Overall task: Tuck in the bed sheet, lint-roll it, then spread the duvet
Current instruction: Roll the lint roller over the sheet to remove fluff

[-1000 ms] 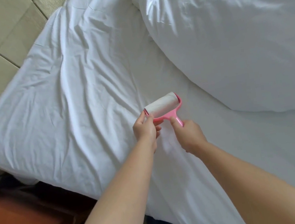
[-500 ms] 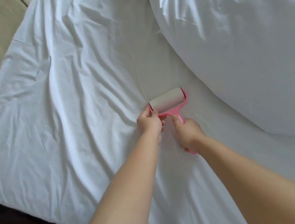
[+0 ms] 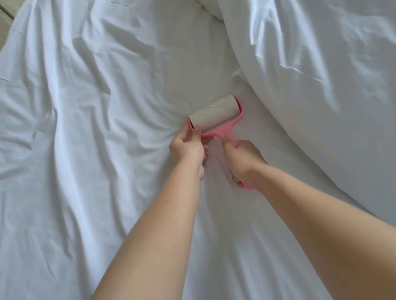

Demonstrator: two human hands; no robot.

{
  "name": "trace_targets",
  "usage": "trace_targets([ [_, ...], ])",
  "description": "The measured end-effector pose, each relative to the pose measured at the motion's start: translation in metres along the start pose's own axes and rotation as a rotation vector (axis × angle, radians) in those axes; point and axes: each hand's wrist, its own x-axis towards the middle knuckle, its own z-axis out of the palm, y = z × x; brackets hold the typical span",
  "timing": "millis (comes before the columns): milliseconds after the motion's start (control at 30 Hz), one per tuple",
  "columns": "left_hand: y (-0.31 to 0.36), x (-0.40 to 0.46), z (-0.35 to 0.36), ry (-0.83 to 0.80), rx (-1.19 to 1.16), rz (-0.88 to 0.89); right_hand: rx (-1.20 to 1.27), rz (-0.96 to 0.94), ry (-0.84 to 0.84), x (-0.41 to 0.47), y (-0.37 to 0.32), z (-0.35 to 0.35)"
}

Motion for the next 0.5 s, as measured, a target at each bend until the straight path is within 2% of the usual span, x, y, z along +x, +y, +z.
trace_targets([
  [300, 0.002, 0.003, 0.002, -0.005, -0.045, 0.022, -0.015, 0.002, -0.002, 0.001, -0.010, -0.006],
  [500, -0.017, -0.027, -0.003, 0.007, -0.031, 0.017, 0.018, 0.003, -0.018, -0.032, 0.010, -0.013],
])
